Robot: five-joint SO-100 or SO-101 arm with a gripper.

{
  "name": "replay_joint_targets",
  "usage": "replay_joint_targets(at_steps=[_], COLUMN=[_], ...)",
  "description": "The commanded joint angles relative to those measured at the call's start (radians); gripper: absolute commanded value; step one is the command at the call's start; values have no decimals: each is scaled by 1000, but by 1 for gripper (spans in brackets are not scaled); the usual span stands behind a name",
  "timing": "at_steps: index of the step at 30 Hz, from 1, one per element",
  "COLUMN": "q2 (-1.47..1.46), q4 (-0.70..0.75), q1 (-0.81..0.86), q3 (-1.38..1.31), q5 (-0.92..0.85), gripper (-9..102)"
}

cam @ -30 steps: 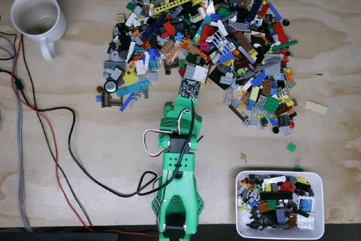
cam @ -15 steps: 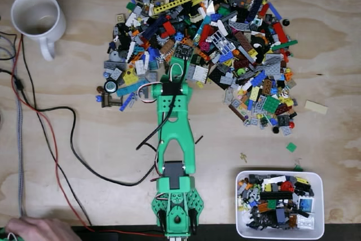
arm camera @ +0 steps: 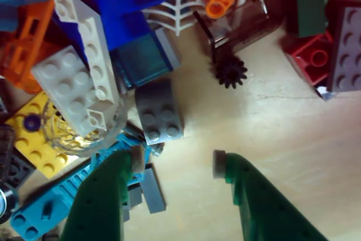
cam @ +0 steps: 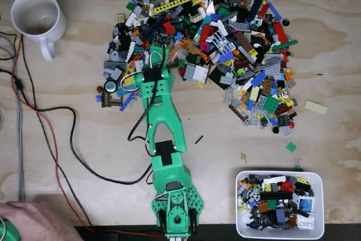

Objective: Find the closest Lego and put it in the bin.

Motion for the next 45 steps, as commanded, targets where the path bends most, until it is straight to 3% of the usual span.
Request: replay_joint_targets(at_steps=[1, 18, 29, 35, 39, 45], q2=[21, -84, -98, 41, 264, 565], q4=[-9, -97, -183, -71, 126, 394], q1=[-20, -5, 14, 40, 104, 377], q3=[-91, -107, -63, -80, -121, -144], q5=[2, -77, -149, -156, -149, -199], gripper=[19, 18, 3, 2, 3, 4])
